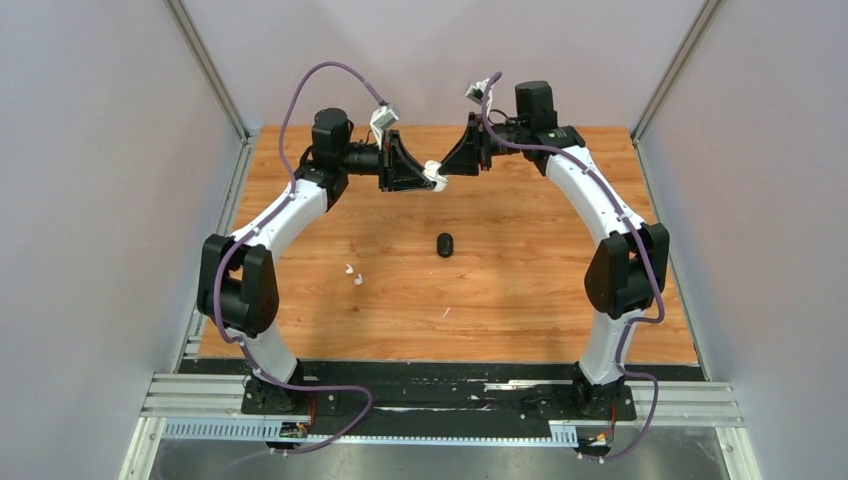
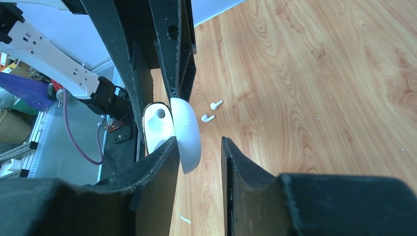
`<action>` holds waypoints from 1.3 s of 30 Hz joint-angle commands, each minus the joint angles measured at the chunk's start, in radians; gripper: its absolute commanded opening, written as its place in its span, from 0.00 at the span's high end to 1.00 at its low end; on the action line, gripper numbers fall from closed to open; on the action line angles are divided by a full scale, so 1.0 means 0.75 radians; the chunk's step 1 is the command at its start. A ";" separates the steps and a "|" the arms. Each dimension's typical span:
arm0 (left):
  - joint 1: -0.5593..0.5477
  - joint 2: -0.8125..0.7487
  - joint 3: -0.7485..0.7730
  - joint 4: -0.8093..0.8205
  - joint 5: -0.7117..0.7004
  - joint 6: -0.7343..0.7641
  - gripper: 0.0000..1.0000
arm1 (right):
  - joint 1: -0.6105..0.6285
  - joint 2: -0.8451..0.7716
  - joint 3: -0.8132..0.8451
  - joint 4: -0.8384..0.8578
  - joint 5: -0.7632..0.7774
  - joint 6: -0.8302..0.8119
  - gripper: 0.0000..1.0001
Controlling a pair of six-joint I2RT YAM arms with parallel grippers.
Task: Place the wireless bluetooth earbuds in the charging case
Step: Open the charging case.
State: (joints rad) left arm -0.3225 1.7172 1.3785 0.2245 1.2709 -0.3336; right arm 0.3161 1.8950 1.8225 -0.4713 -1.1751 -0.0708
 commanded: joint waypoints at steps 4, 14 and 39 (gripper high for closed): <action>0.005 -0.014 0.003 0.115 0.006 -0.017 1.00 | -0.008 -0.013 -0.022 0.011 0.006 -0.004 0.73; 0.005 -0.007 0.016 0.027 -0.122 -0.008 0.89 | 0.022 -0.019 0.010 0.020 -0.026 -0.054 1.00; 0.088 0.250 0.659 -1.123 -0.123 0.110 0.35 | 0.192 -0.179 0.008 -0.442 0.431 -1.262 1.00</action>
State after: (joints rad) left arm -0.2489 1.8938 1.8431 -0.5812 1.1503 -0.2276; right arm 0.4408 1.8122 1.8259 -0.7898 -0.8722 -0.9203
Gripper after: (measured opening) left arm 0.661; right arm 0.045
